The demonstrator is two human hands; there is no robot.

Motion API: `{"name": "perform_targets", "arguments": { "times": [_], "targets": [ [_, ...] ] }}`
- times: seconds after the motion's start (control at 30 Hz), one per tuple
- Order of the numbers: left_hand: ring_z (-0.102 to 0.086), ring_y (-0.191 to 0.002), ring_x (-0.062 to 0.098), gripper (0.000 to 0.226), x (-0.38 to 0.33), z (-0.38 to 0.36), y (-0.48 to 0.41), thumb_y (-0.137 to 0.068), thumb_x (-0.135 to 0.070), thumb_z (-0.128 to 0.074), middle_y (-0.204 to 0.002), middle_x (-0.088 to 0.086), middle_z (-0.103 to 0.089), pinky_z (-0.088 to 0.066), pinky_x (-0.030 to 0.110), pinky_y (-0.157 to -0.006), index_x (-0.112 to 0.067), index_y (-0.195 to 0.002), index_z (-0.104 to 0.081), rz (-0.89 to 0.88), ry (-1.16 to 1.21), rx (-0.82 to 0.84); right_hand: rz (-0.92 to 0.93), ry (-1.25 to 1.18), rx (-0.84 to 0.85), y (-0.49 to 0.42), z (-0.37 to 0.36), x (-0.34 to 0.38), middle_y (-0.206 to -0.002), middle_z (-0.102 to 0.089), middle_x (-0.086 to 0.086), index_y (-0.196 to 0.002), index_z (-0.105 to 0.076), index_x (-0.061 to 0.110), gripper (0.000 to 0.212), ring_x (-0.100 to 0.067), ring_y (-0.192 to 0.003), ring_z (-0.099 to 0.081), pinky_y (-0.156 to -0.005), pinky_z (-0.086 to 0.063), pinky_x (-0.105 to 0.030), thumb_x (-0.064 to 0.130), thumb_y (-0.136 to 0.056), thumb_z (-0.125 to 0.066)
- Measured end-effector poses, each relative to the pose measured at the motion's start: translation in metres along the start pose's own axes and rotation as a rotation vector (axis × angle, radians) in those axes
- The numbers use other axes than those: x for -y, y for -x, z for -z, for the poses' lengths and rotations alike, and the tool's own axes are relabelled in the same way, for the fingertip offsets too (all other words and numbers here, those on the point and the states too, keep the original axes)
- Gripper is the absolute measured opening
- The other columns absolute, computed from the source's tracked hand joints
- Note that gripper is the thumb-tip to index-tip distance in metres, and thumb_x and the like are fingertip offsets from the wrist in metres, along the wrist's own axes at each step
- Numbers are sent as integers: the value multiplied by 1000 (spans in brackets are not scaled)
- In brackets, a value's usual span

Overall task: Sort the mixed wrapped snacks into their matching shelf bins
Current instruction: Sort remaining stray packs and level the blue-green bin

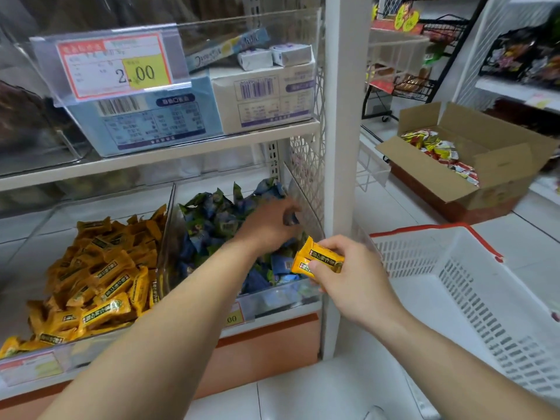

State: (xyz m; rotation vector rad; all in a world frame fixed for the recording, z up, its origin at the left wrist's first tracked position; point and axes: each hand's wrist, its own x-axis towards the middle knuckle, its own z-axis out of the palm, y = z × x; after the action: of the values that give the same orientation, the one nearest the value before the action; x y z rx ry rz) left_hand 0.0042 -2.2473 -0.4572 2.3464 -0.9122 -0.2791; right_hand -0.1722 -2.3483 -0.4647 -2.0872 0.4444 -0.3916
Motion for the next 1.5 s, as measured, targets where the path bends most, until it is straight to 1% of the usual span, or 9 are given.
{"name": "perform_targets", "arguments": {
  "times": [0.3,0.5,0.6,0.77,0.93,1.1,1.23,1.37,1.5],
  "targets": [
    [-55,-107,13,35,40,18,13,-89,-23,-70,-119,-7,-58,-48,35,-88,-37,-121,-61,-121,-294,44,16,73,-5,-3,-4,3,-77,-67,16,-95,-62,34,13,5,-69,-62,-51,-42,-9,30,-87,-71],
    [-60,-80,-2,13,38,50,17,-88,-34,-64,-87,-24,-67,-50,29,-72,-40,-92,-74,-6,-535,248,57,75,4,-3,0,3,-76,-62,21,-89,-60,34,16,20,-80,-53,-60,-41,-4,26,-86,-73],
    [-55,-51,-2,26,28,51,9,-88,-39,-64,-54,-19,-60,-45,29,-56,-30,-64,-71,24,-458,224,60,89,6,-2,1,3,-76,-61,23,-88,-58,36,18,18,-78,-55,-58,-40,-3,26,-86,-73],
    [-59,-87,16,21,12,19,-17,-89,-26,-67,-93,-4,-60,-50,34,-76,-17,-107,-70,-66,-270,-71,64,95,-1,-2,3,-1,-75,-64,21,-87,-59,36,16,17,-82,-54,-59,-40,-4,27,-86,-73],
    [-58,-89,27,33,31,-7,-36,-79,-28,-73,-100,11,-59,-44,35,-70,-11,-102,-56,58,-341,-47,58,108,15,-2,4,-2,-78,-66,19,-91,-62,34,12,19,-80,-54,-55,-38,-3,31,-86,-72],
    [-62,-104,29,52,38,-12,-46,-82,-39,-72,-115,9,-63,-51,40,-87,-11,-123,-56,65,-355,51,59,102,25,-3,2,-4,-78,-66,19,-93,-63,33,11,15,-78,-56,-54,-38,-5,31,-86,-72],
    [-58,-117,30,84,47,-8,-57,-79,-54,-72,-135,8,-55,-49,43,-95,-19,-144,-33,118,-458,124,56,111,22,-4,2,-4,-79,-66,20,-92,-63,33,11,8,-76,-58,-53,-38,-6,32,-86,-72],
    [-60,-114,29,80,54,-13,-58,-81,-51,-72,-137,5,-56,-48,37,-93,-27,-144,-28,93,-390,132,53,95,4,-4,1,-4,-77,-66,20,-90,-64,33,10,12,-80,-56,-55,-39,-5,31,-84,-72],
    [-57,-113,24,63,54,-11,-57,-81,-48,-73,-134,-1,-57,-48,39,-95,-31,-136,-44,77,-318,196,44,102,15,-4,1,-3,-78,-66,20,-91,-63,35,10,3,-82,-59,-54,-39,-8,33,-85,-71]
  ]
}}
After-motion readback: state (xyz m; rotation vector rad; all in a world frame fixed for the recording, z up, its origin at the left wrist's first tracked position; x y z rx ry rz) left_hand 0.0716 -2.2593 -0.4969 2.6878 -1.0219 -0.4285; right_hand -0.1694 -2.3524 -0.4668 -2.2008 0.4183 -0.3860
